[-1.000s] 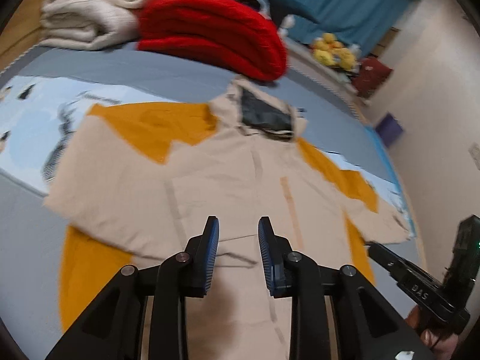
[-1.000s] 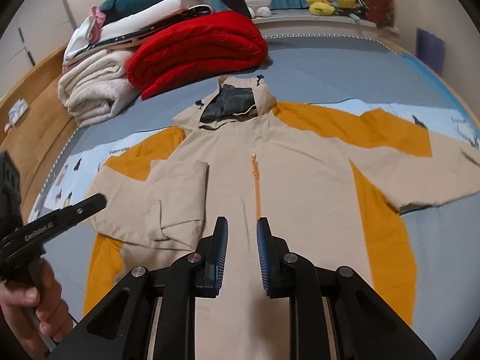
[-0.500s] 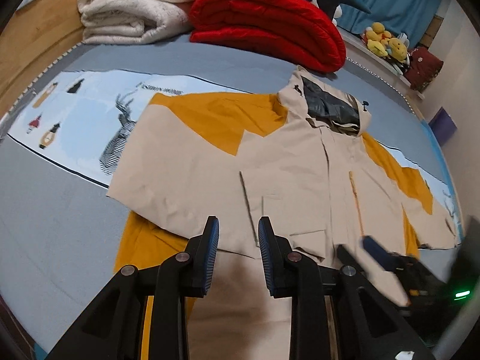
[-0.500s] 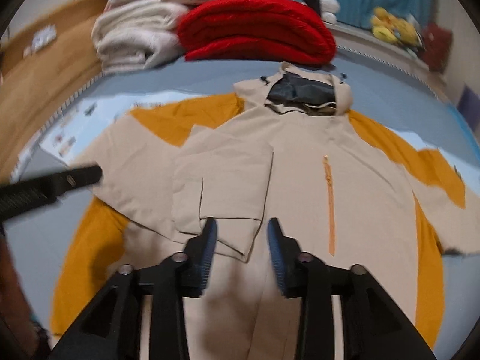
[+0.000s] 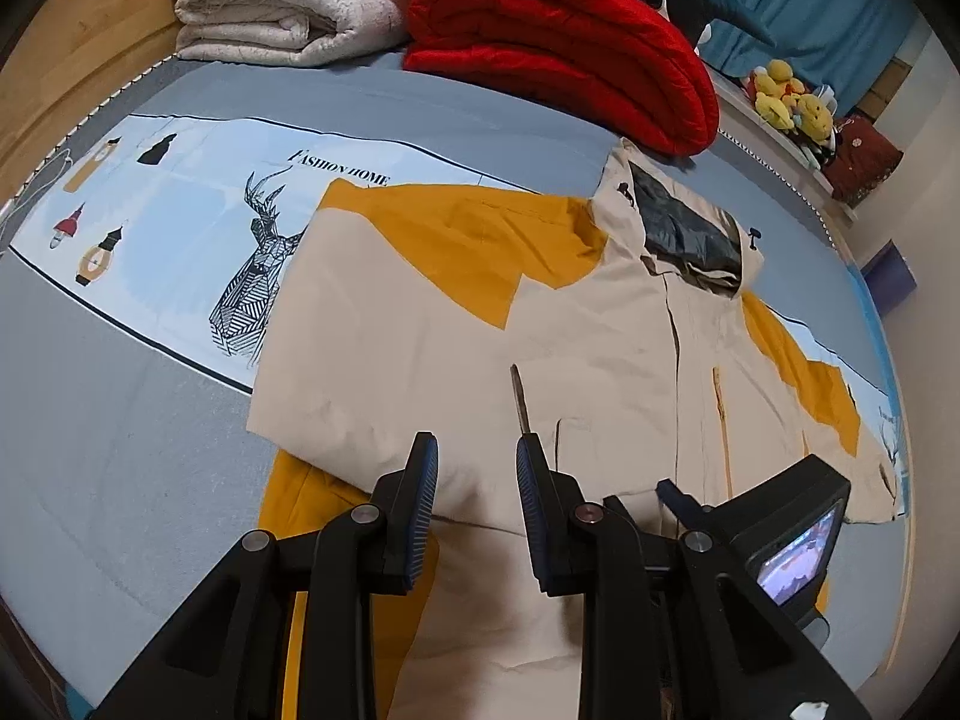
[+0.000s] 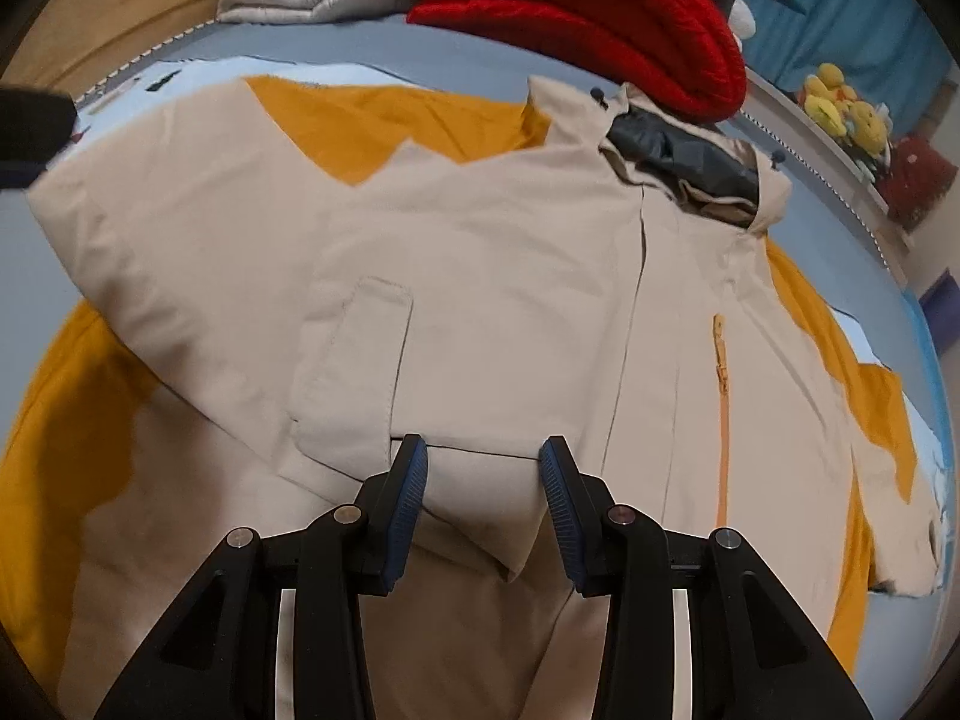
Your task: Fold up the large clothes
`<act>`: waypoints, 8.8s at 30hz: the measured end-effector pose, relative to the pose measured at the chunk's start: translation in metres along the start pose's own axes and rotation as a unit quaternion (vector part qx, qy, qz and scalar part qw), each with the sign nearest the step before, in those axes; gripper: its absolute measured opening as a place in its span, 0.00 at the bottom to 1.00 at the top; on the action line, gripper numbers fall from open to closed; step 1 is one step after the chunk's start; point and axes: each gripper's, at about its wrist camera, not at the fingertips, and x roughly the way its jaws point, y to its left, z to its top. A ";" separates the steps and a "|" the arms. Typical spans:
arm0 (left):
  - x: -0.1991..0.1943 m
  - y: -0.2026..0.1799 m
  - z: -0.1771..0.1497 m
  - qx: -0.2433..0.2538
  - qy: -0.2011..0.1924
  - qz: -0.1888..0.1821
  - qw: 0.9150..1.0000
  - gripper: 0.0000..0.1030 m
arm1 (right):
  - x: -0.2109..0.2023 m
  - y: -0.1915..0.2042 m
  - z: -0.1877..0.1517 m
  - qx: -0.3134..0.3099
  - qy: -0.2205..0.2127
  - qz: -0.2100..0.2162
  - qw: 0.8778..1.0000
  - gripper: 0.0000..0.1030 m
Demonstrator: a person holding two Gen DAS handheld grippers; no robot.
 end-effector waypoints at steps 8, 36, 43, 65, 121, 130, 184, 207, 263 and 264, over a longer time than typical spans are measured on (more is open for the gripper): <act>-0.001 0.000 0.002 -0.005 -0.004 0.007 1.000 0.24 | -0.025 -0.031 0.007 0.074 -0.059 0.038 0.995 0.00; 0.020 -0.001 0.010 -0.012 0.010 0.014 1.000 0.24 | 0.004 0.003 -0.004 -0.054 -0.039 0.009 0.998 0.24; 0.017 -0.003 0.010 -0.009 0.008 0.013 1.000 0.24 | -0.031 -0.058 0.009 0.115 -0.106 0.072 0.985 0.02; 0.030 -0.001 0.013 -0.019 0.017 0.022 0.999 0.24 | 0.005 -0.207 -0.094 0.586 -0.013 0.104 0.804 0.47; 0.102 0.024 0.008 -0.076 0.117 0.019 0.990 0.22 | -0.037 -0.329 -0.108 0.572 -0.056 -0.003 0.818 0.37; 0.092 -0.006 0.004 -0.015 0.107 0.024 0.994 0.23 | 0.025 -0.316 -0.108 0.537 0.030 0.113 0.836 0.36; 0.095 -0.101 -0.032 0.124 0.069 0.024 0.990 0.27 | -0.038 -0.577 -0.306 0.678 -0.055 -0.062 0.731 0.36; 0.099 -0.081 -0.013 0.097 0.057 0.033 0.993 0.27 | -0.021 -0.634 -0.322 0.724 -0.067 -0.091 0.681 0.08; 0.044 -0.109 -0.036 0.111 0.046 -0.047 0.992 0.34 | -0.074 -0.316 -0.143 0.451 0.020 0.060 0.890 0.55; 0.045 -0.109 -0.037 0.112 0.046 -0.046 0.992 0.34 | -0.066 -0.321 -0.149 0.468 0.029 0.078 0.880 0.55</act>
